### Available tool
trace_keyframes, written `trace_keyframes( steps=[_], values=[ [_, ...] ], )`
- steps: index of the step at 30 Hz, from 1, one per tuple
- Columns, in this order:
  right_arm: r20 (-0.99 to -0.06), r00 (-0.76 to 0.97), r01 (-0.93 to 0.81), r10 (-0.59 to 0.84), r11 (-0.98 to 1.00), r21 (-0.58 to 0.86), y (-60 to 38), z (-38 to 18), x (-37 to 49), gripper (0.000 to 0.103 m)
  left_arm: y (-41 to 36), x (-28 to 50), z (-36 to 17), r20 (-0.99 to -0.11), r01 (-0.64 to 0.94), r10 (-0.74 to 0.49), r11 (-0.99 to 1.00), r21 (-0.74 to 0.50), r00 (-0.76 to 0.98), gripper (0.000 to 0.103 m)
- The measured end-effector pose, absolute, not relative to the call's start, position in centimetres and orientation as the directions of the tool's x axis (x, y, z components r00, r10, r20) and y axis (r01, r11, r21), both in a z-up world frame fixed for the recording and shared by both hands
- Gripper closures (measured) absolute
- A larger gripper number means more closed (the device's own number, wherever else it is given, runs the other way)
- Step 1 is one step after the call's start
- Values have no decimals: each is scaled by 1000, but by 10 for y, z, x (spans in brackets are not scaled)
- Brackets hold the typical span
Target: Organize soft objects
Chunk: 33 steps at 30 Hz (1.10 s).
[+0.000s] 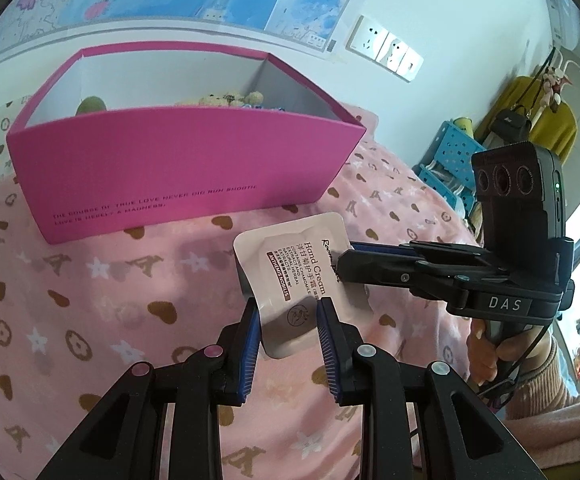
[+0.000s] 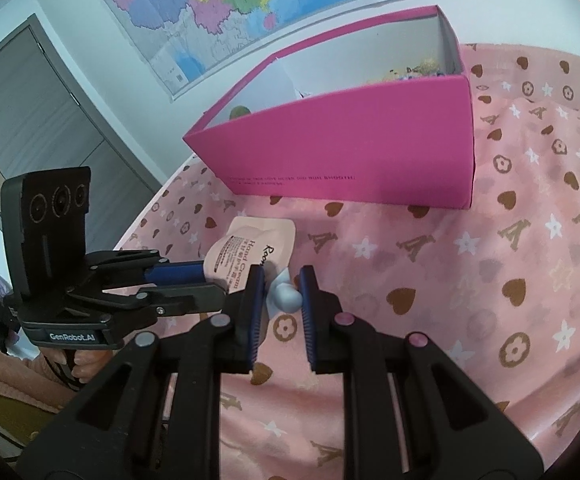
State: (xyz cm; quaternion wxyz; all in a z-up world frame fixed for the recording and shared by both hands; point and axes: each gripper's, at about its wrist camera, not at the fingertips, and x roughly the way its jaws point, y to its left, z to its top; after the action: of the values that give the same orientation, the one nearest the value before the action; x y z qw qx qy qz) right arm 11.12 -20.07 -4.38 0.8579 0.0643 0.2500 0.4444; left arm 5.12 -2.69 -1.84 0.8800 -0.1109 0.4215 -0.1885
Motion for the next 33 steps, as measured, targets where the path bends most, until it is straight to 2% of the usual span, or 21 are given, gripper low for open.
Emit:
trace_keyframes(
  steps=[33],
  values=[
    [-323,521,-734,790,608,302,-216,-26,99,83,-29,49,4,-668,265,-424,905,-332,611,76]
  ],
)
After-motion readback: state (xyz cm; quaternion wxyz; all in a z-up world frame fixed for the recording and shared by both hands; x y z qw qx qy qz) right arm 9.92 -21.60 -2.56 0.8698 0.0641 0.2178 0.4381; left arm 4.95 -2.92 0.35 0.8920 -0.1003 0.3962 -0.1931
